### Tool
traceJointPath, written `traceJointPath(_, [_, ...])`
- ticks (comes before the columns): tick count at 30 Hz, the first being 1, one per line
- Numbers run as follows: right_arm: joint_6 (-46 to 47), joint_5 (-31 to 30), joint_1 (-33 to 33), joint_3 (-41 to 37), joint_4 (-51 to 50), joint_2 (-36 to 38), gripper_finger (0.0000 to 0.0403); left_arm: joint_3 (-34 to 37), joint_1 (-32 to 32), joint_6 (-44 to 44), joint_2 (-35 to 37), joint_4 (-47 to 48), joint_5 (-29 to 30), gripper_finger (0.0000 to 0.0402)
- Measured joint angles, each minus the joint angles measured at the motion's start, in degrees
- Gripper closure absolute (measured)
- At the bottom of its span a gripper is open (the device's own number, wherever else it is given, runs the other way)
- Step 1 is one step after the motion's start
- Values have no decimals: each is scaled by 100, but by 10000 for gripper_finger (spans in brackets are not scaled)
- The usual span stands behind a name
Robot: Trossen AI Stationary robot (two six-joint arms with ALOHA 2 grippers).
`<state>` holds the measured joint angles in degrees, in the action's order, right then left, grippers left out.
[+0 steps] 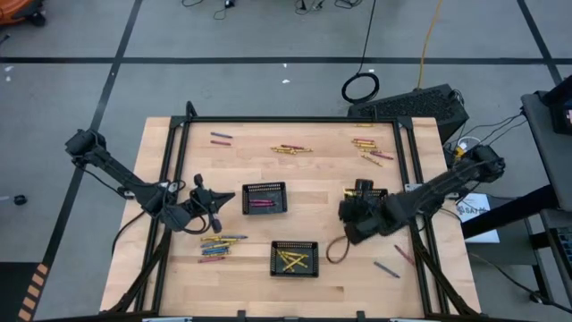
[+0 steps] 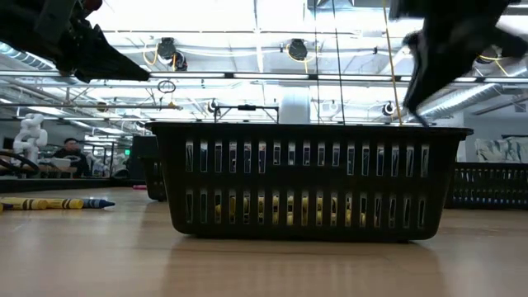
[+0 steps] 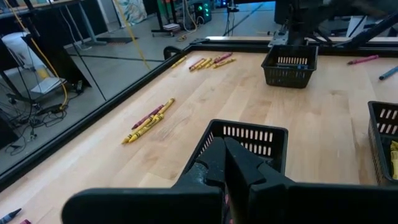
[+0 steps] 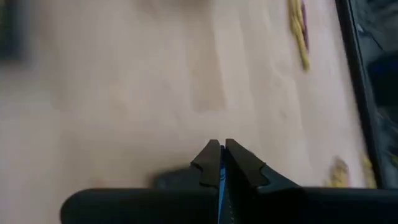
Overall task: Sort crayons
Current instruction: Put the blue crayon into the right black bin, then put the yellow crayon into the bottom black bin
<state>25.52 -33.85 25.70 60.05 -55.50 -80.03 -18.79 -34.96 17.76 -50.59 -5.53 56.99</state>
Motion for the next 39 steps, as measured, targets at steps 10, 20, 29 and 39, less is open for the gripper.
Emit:
traceJointPath(10, [212,862,-625,-1018,21,4,397,0,0,9,0,-1,-30,400])
traceJointPath(20, [516,857,-691,-953,-71,6,312,0,0,39,-1,-1,-30,400])
traceJointPath(29, [218,-1044,-19,-945,4002,-90,305,0,-4,-582,-43,-51,171,400])
traceJointPath(39, [-3209,-400,298,-1158,9986,-1616,309,-100,-107,-1809,-375,-1069,-751,400])
